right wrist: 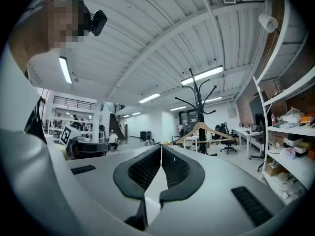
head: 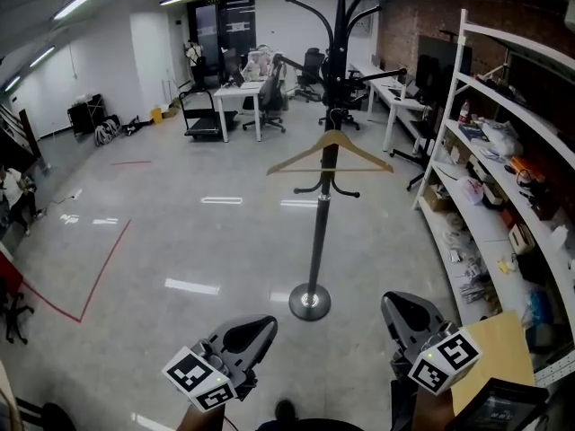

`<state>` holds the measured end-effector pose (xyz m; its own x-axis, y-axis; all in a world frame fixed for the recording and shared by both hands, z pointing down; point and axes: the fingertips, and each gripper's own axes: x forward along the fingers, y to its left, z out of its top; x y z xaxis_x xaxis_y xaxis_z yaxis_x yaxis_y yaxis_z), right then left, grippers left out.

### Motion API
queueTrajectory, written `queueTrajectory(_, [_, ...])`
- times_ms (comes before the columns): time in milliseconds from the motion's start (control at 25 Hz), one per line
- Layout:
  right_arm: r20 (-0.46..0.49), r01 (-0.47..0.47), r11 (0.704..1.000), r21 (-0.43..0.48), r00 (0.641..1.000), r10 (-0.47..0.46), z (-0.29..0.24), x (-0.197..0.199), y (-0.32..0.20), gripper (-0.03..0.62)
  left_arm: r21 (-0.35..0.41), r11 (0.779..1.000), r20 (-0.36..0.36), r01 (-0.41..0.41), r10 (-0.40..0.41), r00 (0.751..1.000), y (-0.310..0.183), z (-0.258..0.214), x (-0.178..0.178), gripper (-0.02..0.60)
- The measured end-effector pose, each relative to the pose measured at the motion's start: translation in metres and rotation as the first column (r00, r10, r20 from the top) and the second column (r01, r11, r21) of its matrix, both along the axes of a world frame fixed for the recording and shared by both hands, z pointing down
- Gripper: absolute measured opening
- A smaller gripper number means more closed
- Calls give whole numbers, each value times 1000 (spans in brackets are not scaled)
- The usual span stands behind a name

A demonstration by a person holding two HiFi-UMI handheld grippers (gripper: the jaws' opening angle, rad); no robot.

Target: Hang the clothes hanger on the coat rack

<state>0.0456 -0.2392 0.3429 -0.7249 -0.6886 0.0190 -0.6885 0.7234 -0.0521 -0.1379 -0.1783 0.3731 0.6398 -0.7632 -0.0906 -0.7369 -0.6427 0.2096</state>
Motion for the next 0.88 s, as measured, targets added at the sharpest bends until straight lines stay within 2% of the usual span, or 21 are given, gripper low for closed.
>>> queueTrajectory(160, [3,9,1000,-13,1000,-9,7,37,60,8,-18,1000,-10,18,-18,1000,57,0,34,0])
queueTrajectory(320, [-30,37,999,-25,999,-38,22,80,114,8,-33,999,16,36,-35,999,108,10,78,0])
queueTrajectory(480, [-13,63,996,-67,998,-63,37,126,160,8,-106,991,33,82,-79,996,162,24,118,0])
queueTrajectory(600, [26,79,994,-79,997,-78,30,139,189,8,-133,986,67,97,-88,994,202,16,134,0])
queueTrajectory(880, [61,110,993,-46,992,-107,19,138,254,8,-114,987,83,113,-104,991,278,3,147,0])
